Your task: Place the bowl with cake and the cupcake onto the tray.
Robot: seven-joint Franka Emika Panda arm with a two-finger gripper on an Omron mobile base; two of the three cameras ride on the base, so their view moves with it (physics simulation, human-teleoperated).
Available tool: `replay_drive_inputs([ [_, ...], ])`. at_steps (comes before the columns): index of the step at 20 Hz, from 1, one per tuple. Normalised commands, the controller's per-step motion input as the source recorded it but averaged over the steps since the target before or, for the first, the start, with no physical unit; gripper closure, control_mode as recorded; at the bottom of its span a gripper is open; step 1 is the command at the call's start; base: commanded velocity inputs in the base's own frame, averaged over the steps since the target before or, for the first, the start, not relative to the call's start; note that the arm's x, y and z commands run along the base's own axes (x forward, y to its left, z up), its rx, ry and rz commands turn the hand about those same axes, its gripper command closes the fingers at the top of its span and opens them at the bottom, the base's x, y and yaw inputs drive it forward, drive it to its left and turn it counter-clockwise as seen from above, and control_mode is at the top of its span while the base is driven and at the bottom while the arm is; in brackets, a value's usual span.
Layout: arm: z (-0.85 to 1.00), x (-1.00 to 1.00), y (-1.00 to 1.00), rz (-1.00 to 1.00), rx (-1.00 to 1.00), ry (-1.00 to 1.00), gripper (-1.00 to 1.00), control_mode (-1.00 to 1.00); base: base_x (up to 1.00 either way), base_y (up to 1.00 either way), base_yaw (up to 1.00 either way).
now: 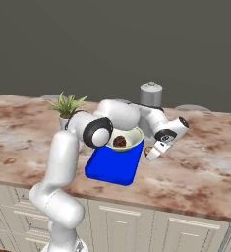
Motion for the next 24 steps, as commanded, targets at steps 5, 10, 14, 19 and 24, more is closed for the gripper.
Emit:
replay_drive_inputs([
  [5,0.4,-0.77,0.57,-0.08,0.02,0.0,1.0,-1.0,0.0,0.0,0.0],
  [10,0.33,-0.66,0.65,0.01,-0.04,0.03,1.0,-1.0,0.0,0.0,0.0],
  [14,0.22,-0.57,0.46,0.04,-0.14,0.09,1.0,-1.0,0.0,0.0,0.0],
  [19,-0.05,-0.47,0.6,0.0,-0.12,0.04,1.0,-1.0,0.0,0.0,0.0],
  [24,-0.17,-0.41,0.43,-0.17,0.0,-0.03,1.0,-1.0,0.0,0.0,0.0],
])
